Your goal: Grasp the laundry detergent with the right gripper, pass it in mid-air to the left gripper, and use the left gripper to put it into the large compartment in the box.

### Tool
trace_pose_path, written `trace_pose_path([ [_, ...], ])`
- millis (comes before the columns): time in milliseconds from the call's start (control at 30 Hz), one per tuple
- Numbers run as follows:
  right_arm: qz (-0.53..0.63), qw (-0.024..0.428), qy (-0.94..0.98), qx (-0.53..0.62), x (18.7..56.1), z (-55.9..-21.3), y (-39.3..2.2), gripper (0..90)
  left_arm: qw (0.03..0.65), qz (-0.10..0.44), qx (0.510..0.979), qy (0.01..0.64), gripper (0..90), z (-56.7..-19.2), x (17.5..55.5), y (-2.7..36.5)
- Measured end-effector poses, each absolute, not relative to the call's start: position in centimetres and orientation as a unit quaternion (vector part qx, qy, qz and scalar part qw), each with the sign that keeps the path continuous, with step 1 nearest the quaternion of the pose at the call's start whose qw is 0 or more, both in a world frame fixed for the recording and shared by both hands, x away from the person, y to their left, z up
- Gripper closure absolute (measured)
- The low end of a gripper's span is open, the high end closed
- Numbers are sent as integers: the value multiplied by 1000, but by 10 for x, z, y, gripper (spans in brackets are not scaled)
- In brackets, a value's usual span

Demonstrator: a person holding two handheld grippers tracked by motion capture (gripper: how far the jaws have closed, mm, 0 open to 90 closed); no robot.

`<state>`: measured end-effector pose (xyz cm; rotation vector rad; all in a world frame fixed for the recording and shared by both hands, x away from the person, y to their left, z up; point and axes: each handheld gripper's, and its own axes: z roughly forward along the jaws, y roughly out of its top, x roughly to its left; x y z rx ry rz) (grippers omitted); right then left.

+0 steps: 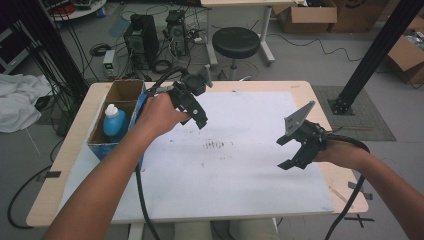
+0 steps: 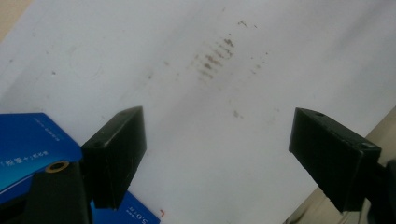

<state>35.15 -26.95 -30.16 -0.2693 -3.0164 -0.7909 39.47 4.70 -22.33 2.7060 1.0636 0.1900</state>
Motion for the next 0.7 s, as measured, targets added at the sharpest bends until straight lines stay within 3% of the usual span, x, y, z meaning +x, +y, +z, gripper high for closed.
trace_pose_path([
  [700,-253,7,-964,-84,354,-301,-269,174,105,57,934,338,196,-232,401,35],
])
